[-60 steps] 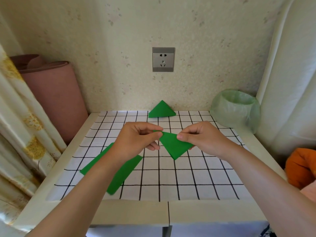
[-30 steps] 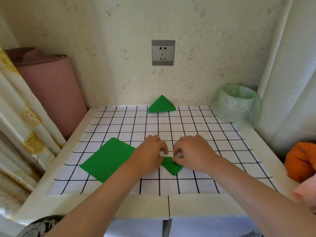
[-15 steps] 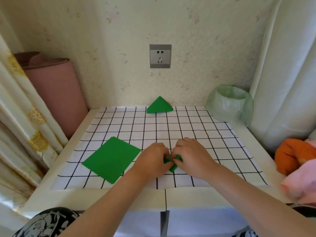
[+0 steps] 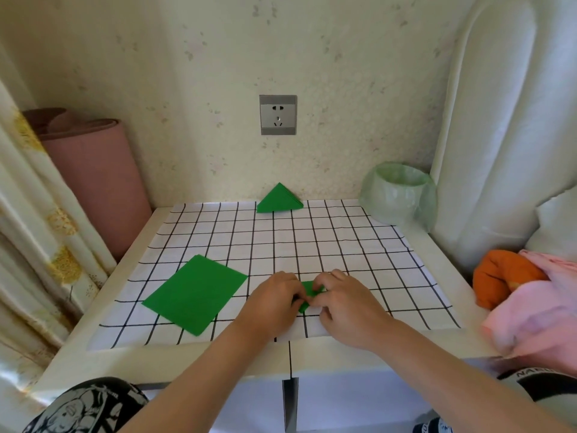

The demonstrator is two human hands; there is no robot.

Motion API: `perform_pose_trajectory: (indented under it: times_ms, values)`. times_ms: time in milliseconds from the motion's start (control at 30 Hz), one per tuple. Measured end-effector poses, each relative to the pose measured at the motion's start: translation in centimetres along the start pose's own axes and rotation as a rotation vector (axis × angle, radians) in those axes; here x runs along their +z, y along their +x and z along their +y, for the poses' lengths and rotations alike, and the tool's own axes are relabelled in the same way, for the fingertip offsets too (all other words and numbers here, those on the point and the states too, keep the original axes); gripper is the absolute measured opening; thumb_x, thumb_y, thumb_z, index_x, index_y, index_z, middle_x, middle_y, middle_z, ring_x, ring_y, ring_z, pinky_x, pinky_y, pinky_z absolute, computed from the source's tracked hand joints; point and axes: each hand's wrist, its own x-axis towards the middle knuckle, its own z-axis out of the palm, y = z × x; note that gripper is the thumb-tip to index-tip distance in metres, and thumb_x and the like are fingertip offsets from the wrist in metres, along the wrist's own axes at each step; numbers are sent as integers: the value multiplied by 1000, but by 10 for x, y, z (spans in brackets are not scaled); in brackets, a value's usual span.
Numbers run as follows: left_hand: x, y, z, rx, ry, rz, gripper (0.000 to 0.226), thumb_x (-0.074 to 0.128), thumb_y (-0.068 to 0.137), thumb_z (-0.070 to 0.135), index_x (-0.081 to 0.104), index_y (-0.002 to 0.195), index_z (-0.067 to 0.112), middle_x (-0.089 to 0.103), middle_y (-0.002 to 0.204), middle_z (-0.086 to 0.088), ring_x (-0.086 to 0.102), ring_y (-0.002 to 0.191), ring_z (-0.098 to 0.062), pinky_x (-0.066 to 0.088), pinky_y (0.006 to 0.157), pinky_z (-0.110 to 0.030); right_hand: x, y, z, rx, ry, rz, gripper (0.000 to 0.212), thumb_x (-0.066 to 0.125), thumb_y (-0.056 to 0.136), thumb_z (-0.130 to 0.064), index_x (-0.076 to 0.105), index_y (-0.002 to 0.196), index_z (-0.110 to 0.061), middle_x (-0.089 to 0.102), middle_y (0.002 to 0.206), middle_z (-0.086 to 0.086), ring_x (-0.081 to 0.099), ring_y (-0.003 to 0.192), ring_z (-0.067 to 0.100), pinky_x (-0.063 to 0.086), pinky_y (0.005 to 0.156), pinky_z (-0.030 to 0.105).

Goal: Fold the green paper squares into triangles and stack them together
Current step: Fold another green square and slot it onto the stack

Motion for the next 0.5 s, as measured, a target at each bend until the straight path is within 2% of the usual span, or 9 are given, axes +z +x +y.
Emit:
perform_pose_trajectory:
  times_ms: [100, 200, 333, 433, 500]
  values:
    - [2, -8, 3, 13, 25, 50, 13, 58, 85, 24, 69, 91, 21, 59, 88, 8, 53, 91, -13, 49, 73, -31, -2, -2, 0, 2, -10, 2, 33, 49, 80, -17, 76, 96, -28, 60, 106, -2, 51, 90, 21, 47, 69, 35]
    - [3, -14, 8, 59, 82, 62, 23, 52, 83, 39, 65, 90, 22, 53, 84, 10, 50, 84, -12, 45, 65, -26, -1, -2, 3, 15, -39, 2, 34, 48, 82, -18, 76, 96, -31, 61, 112, -1, 52, 93, 23, 47, 69, 37]
    - [4, -17, 8, 97, 156, 36, 33, 50, 83, 47, 63, 106, 27, 52, 89, 10, 42, 85, -10, 42, 70, -25, 2, -2, 9, 87, -50, 16, 35, 47, 85, -25, 77, 99, -33, 62, 120, -3, 53, 99, 24, 48, 72, 38]
    - [4, -17, 10, 95, 235, -12, 47, 43, 84, 54, 60, 121, 29, 52, 97, 8, 43, 92, -13, 45, 76, -30, 4, -2, 19, 178, -89, 74, 30, 52, 85, -27, 78, 97, -36, 66, 116, -2, 56, 95, 25, 47, 66, 34]
    - [5, -16, 12, 82, 290, -45, 54, 39, 86, 59, 56, 129, 30, 50, 102, 6, 43, 97, -15, 43, 77, -29, 4, -2, 26, 226, -118, 71, 29, 54, 88, -25, 76, 103, -38, 65, 118, -4, 55, 97, 24, 46, 68, 33]
